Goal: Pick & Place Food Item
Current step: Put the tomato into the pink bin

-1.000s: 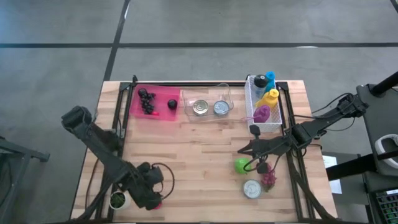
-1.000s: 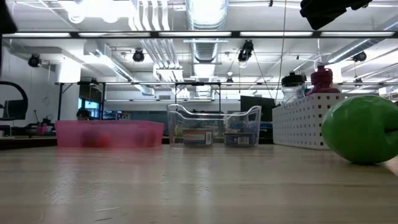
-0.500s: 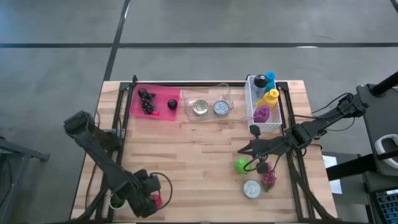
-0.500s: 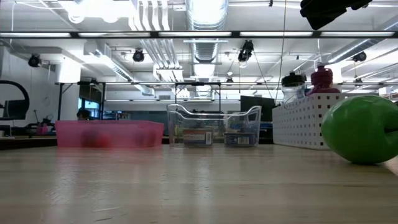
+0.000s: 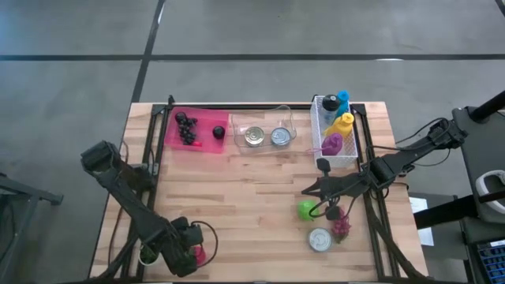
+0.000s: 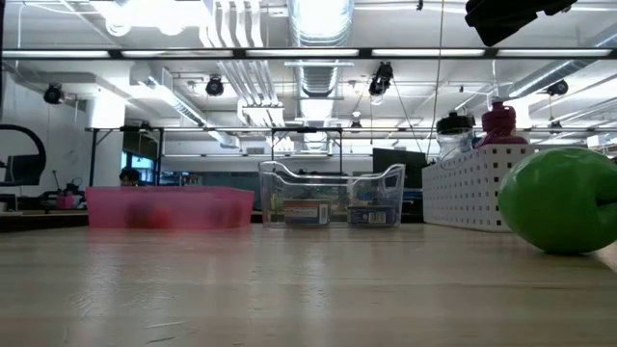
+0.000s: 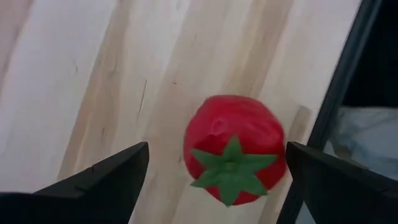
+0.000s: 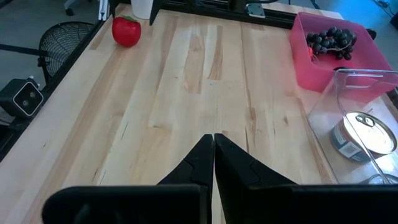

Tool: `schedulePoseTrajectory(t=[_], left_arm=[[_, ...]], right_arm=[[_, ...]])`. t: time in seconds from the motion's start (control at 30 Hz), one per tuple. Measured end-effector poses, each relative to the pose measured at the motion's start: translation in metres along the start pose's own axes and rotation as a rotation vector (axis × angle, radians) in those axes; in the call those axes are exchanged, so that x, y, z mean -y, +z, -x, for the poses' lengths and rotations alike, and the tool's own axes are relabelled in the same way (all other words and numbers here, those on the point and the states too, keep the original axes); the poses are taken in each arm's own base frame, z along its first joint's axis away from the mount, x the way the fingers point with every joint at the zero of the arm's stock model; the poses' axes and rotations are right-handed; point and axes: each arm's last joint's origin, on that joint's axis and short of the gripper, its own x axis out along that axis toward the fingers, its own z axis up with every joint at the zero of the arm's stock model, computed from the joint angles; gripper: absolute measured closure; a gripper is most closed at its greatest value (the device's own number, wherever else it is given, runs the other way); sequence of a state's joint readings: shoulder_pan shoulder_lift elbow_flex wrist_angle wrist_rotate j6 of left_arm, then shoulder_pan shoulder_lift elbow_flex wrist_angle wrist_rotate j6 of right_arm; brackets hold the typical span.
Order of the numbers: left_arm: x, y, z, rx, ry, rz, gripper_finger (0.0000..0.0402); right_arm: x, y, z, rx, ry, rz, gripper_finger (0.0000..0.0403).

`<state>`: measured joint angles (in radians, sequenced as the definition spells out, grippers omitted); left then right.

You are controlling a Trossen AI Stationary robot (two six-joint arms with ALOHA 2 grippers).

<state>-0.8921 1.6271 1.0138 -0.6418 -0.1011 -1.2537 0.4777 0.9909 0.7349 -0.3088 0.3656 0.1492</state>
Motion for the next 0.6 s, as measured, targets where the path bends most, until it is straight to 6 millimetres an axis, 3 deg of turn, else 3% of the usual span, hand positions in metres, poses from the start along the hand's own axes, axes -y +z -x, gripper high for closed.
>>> schedulePoseTrajectory(t=[0.6], left_arm=[[-0.019, -0.009, -0.028, -0.002, -0.075, 0.018, 0.002]], right_arm=[[0.0, 0.0, 0.0, 0.0, 0.0, 0.0, 0.0394]])
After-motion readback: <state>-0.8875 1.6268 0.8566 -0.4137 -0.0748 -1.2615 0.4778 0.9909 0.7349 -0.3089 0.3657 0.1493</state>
